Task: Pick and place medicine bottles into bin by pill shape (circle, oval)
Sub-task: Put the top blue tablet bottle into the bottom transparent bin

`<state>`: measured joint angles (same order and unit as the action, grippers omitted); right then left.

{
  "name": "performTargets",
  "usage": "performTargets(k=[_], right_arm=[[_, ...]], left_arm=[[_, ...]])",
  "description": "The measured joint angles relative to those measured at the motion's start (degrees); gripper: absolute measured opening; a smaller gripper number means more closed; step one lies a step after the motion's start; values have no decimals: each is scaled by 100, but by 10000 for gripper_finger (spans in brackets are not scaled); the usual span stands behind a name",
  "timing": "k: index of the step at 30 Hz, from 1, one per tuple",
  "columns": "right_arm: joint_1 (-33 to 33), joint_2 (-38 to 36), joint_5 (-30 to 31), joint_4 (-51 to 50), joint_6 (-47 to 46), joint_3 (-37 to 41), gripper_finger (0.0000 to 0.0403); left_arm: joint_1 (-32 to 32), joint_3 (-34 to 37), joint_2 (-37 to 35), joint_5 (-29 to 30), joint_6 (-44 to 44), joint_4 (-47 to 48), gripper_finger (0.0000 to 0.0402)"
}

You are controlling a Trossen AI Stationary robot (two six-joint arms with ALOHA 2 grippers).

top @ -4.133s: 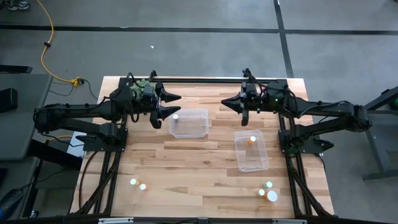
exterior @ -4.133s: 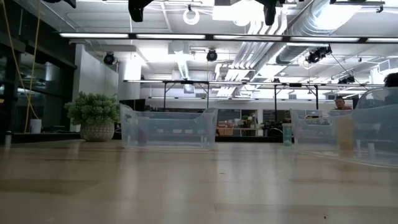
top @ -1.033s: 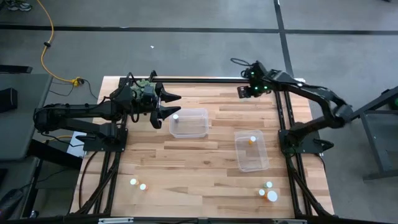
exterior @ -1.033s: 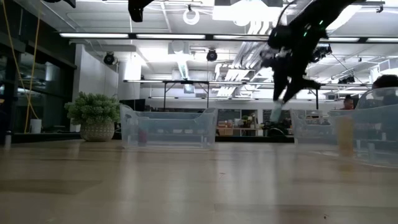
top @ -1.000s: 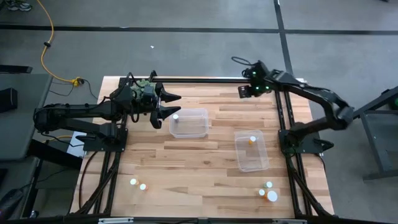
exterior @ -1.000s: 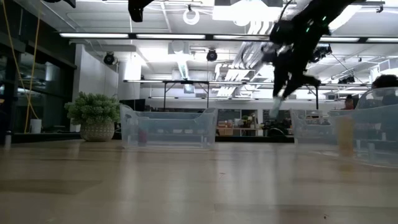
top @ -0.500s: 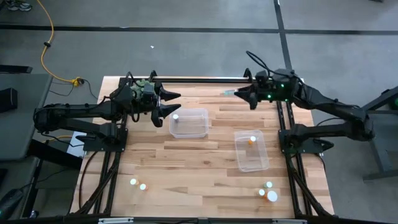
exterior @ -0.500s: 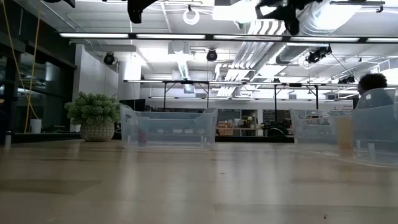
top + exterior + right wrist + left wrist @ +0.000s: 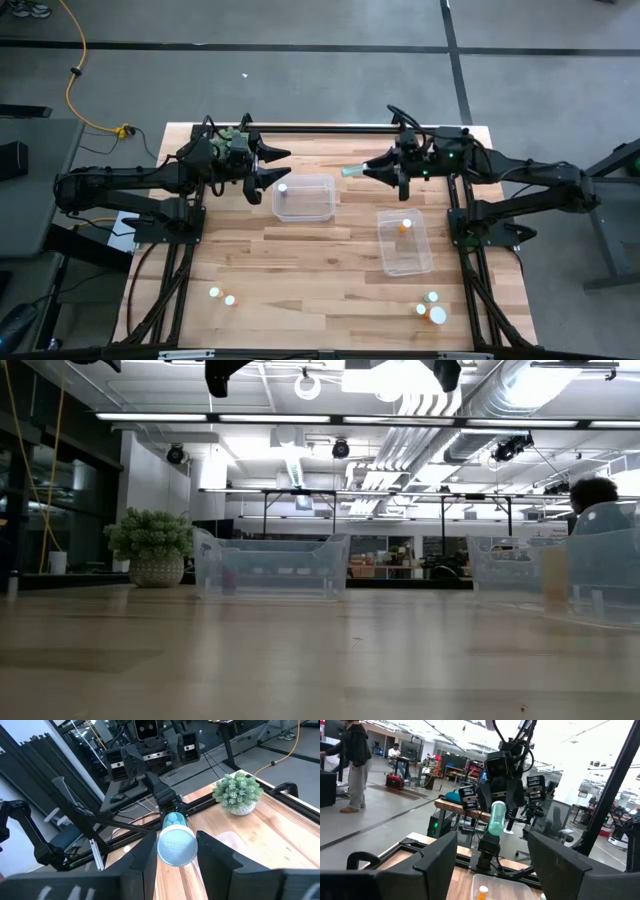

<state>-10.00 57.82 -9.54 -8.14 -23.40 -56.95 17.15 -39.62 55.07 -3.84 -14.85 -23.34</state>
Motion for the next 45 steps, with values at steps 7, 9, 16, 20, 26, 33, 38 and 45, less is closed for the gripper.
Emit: performTargets(k=[7, 9, 16, 20, 26, 33, 38, 45], right_arm=[[-10, -2, 0, 172, 90, 0, 106], [-10, -2, 8, 168, 180, 0, 106], [6, -2, -19, 331, 250, 0, 106], [194, -2, -64, 294, 55, -2, 106], [815, -4, -101, -750, -578, -4, 106], [1661, -4, 106, -2754, -1579, -4, 106], [2131, 28, 687, -4511, -2000, -7, 106], [2243, 348, 1349, -5294, -2155, 136, 106]], left_arm=[[2, 0, 0, -2, 0, 3, 232], [2, 0, 0, 0, 0, 12, 232], [2, 0, -2, -2, -3, 294, 232], [2, 0, -2, -1, -4, 348, 232], [2, 0, -2, -2, -5, 362, 232], [2, 0, -2, -2, -2, 361, 232], [2, 0, -2, -2, -2, 377, 232], [2, 0, -2, -2, -2, 474, 232]])
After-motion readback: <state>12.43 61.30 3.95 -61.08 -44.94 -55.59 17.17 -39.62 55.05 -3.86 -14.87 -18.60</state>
